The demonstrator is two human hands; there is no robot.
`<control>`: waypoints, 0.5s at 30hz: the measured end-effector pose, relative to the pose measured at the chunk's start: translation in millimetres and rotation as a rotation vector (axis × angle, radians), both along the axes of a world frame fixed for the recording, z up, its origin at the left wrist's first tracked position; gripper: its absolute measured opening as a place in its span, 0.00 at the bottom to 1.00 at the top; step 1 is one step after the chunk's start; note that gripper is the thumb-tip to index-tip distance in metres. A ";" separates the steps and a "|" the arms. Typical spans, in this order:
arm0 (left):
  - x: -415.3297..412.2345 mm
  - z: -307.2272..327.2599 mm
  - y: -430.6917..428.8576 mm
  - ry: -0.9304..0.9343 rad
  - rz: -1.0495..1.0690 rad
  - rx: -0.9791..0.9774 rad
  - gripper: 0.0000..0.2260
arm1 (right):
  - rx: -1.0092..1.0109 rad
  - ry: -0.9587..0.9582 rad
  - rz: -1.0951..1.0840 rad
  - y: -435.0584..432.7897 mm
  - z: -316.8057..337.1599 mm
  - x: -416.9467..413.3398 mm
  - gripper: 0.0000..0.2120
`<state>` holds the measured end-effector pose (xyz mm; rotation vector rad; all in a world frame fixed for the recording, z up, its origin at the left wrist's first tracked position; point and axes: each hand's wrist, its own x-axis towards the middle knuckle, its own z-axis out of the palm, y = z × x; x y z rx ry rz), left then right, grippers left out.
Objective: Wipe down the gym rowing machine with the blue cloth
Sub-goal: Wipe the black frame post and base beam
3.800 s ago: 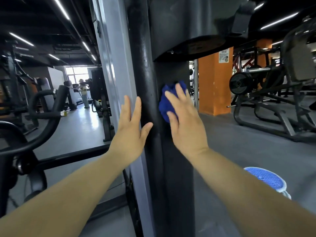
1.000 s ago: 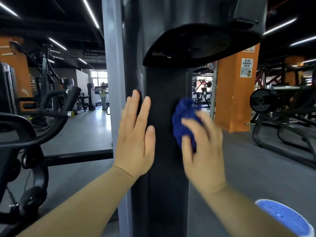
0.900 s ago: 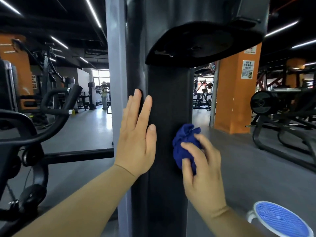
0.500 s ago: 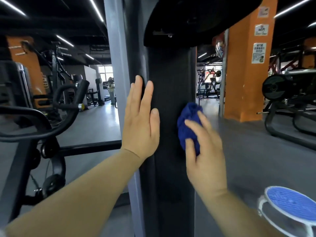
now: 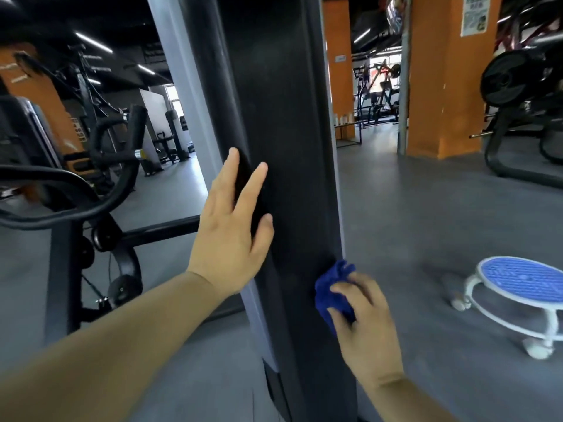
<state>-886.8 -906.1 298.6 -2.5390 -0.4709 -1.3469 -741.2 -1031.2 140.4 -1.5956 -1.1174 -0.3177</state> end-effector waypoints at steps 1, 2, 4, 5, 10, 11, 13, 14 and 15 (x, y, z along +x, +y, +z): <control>0.4 5.7 -1.8 0.001 -0.001 0.044 0.26 | -0.027 0.065 0.012 -2.3 -10.8 -1.5 0.25; 1.9 14.5 -3.0 0.016 -0.012 0.117 0.25 | -0.016 0.117 0.019 -1.9 -12.7 -1.1 0.27; 7.1 42.5 -5.5 0.078 -0.054 0.288 0.23 | 0.102 0.195 0.043 5.4 10.6 -0.6 0.28; 11.0 58.8 -8.3 0.096 -0.064 0.348 0.22 | 0.186 0.213 0.064 6.6 33.0 -0.1 0.27; 33.1 145.9 -5.8 0.139 0.033 0.491 0.19 | 0.485 0.238 0.227 35.7 176.6 28.1 0.20; 35.9 155.3 -3.8 0.167 0.054 0.520 0.18 | 0.501 0.245 0.258 41.9 204.6 36.7 0.20; 38.9 163.7 0.3 0.211 0.090 0.560 0.18 | 0.517 0.221 0.323 52.4 240.5 44.0 0.20; 40.5 163.4 1.4 0.206 0.099 0.563 0.18 | 0.542 0.203 0.332 56.0 244.2 44.6 0.20; 42.9 160.9 1.4 0.183 0.104 0.559 0.19 | 0.570 0.198 0.328 57.3 240.0 43.1 0.20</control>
